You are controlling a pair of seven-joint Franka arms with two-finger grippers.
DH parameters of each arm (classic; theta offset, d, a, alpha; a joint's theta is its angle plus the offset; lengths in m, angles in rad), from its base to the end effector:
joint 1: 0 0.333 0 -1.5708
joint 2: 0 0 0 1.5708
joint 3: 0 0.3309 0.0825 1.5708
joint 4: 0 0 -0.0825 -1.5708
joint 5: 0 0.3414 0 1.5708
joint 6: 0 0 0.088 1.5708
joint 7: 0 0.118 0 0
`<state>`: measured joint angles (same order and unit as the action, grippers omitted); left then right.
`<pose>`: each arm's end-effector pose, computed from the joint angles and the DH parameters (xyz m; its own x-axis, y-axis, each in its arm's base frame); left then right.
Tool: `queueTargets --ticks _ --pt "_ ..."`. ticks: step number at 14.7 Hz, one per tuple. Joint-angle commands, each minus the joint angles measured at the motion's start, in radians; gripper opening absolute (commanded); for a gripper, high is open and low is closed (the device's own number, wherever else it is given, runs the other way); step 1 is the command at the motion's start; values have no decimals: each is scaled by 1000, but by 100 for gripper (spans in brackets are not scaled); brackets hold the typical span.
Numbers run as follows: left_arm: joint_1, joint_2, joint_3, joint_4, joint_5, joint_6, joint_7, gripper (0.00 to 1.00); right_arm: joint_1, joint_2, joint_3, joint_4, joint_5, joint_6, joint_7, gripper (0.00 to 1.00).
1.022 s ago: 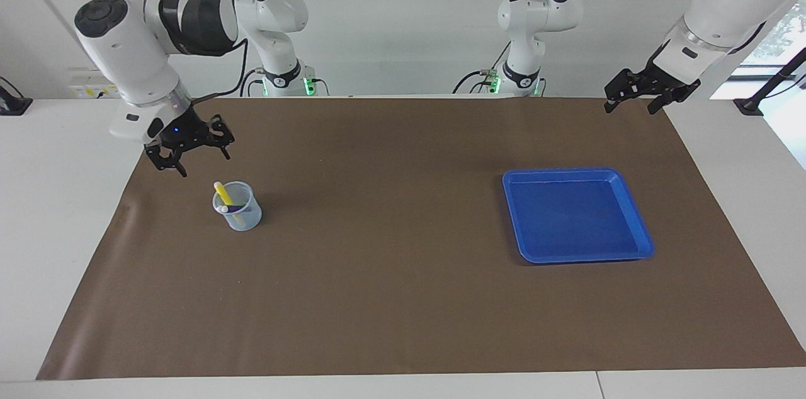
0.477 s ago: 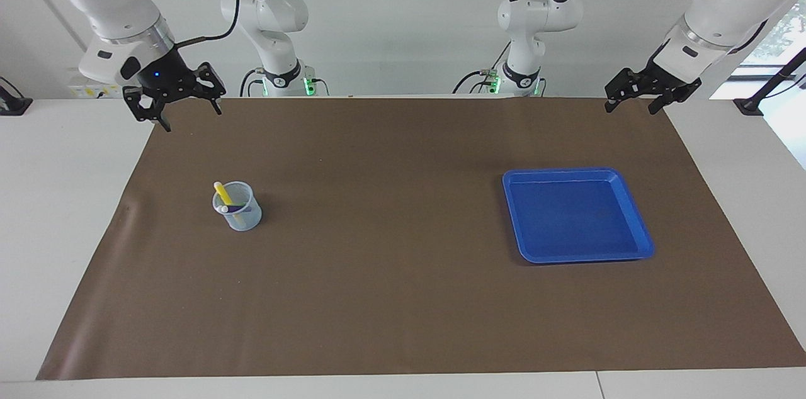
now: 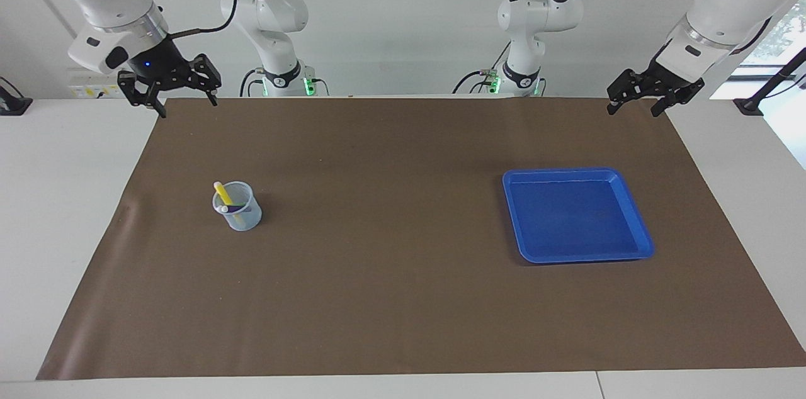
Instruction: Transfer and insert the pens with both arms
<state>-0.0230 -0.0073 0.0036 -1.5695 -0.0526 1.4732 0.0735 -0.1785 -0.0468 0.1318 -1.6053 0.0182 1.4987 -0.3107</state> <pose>0.4977 -0.0163 0.6247 0.9916 -0.0977 -0.0846 -0.0929 -0.9939 0.0590 0.4879 -0.0188 0.6308 0.9636 0.2618 -0.0536 0.2605 -0.9650 -0.0299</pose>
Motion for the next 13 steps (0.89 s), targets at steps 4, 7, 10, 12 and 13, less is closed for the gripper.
queueTargets --ticks 4,7,10,12,13 --pt "-14 -10 2 -24 54 49 6 100 204 -12 -170 -4 -29 -14 260 100" --pt "-15 -14 1 -29 59 53 6 100 209 -33 -196 -42 -14 -2 272 100" --pt "-15 -14 1 -30 59 53 8 100 208 -31 -198 -38 -11 -5 317 100" --pt "-15 -13 1 -29 57 53 8 100 203 -22 -198 -30 -9 -11 317 100" --pt "-15 -14 1 -30 57 53 9 100 200 -22 -198 -27 -11 -11 317 100"
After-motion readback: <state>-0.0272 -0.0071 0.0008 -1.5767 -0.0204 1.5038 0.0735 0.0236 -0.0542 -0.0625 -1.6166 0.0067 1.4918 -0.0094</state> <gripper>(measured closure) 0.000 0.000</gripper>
